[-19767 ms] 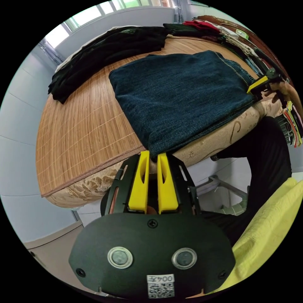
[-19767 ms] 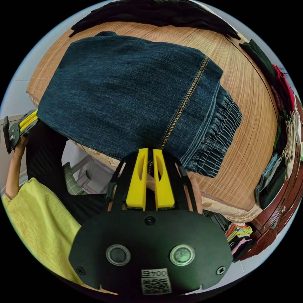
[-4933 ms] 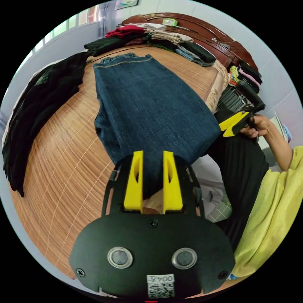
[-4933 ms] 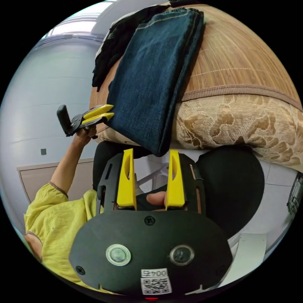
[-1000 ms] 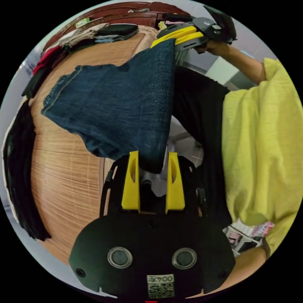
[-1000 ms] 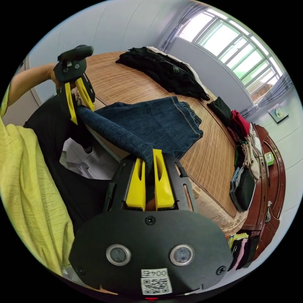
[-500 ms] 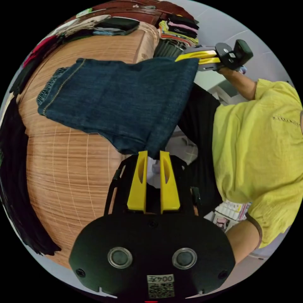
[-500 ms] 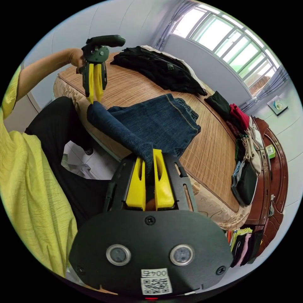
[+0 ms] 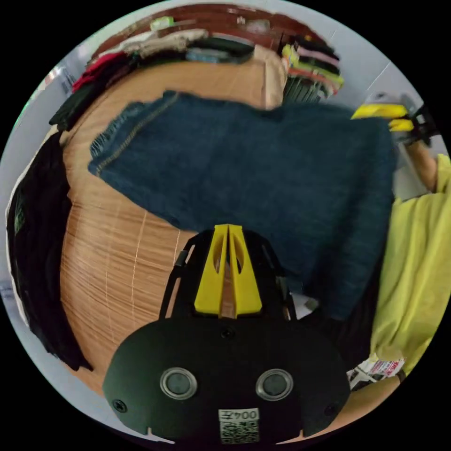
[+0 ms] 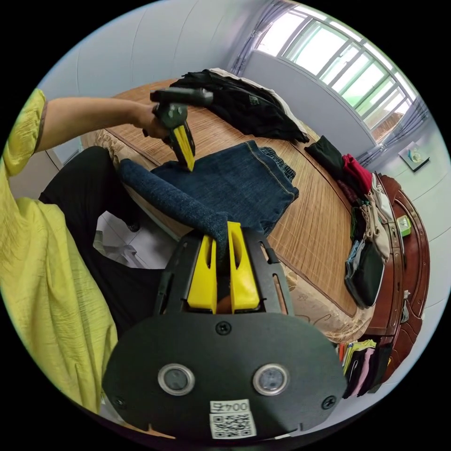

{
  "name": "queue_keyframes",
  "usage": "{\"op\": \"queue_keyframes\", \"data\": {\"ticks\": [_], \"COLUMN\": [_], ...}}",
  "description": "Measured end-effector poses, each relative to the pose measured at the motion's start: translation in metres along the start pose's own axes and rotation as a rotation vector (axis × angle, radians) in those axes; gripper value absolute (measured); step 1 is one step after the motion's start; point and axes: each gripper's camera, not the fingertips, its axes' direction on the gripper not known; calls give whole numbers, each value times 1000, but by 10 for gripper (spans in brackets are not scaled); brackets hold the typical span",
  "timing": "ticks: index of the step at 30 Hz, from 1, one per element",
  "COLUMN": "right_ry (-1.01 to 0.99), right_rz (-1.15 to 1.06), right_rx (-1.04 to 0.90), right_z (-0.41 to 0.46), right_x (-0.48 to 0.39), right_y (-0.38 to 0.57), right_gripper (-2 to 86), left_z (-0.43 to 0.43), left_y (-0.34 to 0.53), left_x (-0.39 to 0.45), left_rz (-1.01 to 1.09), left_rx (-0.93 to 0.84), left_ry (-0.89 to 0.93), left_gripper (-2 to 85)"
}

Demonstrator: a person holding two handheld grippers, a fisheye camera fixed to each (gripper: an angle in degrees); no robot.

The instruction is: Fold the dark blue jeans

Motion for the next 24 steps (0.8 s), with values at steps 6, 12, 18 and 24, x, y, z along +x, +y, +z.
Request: {"op": "queue_keyframes", "data": {"ticks": [6, 12, 18, 24], "right_ry": [-27, -35, -36, -7], "right_rz": [24, 29, 21, 20], "right_rx": [19, 19, 21, -36], "right_z": [-7, -10, -17, -8], "right_x": [13, 19, 29, 42], "right_y": [-7, -18, -31, -46], "right_gripper": [30, 31, 32, 33], "left_z": [-21, -71, -38, 3], "left_y": [-6, -107, -223, -283], "left_x": [-3, 23, 59, 109], "left_rz": [-28, 85, 168, 240], "left_rx": [36, 235, 151, 42], "left_ry": [-10, 104, 94, 20], "left_gripper": [2, 1, 2, 3]}}
